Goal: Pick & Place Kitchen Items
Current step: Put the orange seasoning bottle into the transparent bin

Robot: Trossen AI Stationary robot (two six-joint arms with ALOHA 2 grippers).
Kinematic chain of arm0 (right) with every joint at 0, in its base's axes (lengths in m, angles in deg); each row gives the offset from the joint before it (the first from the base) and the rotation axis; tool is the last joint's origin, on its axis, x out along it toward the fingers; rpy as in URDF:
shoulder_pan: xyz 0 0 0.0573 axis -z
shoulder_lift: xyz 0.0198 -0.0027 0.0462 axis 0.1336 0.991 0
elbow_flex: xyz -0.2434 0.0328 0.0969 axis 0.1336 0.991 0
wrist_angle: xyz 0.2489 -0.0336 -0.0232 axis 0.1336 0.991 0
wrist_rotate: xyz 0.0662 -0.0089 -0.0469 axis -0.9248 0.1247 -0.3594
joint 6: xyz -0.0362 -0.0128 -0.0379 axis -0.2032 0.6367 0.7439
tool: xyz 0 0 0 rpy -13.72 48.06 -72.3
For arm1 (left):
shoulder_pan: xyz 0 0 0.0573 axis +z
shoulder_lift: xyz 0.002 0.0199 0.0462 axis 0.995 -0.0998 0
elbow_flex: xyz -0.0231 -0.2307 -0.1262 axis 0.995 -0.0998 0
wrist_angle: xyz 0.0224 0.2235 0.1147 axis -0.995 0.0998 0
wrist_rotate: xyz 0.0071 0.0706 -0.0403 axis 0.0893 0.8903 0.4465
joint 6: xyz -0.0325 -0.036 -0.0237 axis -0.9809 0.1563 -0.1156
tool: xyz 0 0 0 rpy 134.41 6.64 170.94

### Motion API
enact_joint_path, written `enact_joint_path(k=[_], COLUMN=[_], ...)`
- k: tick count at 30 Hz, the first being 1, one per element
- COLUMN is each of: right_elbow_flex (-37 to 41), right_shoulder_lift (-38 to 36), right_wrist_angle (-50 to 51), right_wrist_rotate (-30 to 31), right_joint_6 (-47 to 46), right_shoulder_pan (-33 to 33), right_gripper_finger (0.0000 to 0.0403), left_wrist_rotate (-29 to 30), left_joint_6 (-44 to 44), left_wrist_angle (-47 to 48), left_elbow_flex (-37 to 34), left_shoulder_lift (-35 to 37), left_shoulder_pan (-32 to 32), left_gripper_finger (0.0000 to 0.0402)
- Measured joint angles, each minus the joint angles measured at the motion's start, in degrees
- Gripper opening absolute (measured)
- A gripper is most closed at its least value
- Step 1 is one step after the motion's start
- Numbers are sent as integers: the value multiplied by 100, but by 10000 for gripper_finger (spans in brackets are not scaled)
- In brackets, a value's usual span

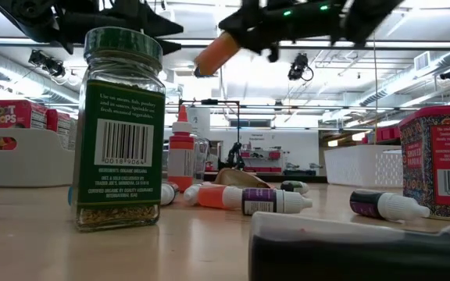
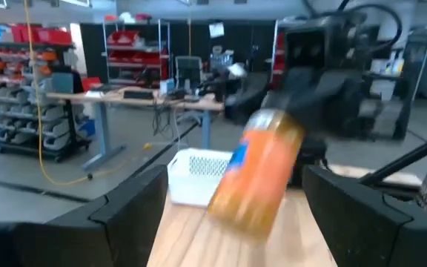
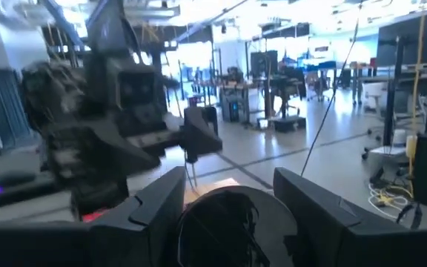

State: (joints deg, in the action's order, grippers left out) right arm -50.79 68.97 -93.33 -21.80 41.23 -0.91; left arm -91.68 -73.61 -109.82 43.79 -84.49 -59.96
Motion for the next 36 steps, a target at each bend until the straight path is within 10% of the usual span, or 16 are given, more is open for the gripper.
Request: enact_joint_path(k=[15, 36], right_elbow_flex=[-3047, -3435], right_shoulder_lift=[2361, 2976], right_wrist_angle=[2979, 4844], right_wrist_rotate=[-81, -382], right_joint_6=[-49, -88], right_shoulder_pan=[765, 1167], right_gripper_finger=[204, 204], left_wrist_rotate=[67, 241], left_joint_6=[-145, -178], left_wrist_angle=[440, 426], left_elbow_flex=[0, 0], left_shoulder_lift=[622, 622], left_shoulder_pan=[0, 2], left_gripper_finger=[320, 320])
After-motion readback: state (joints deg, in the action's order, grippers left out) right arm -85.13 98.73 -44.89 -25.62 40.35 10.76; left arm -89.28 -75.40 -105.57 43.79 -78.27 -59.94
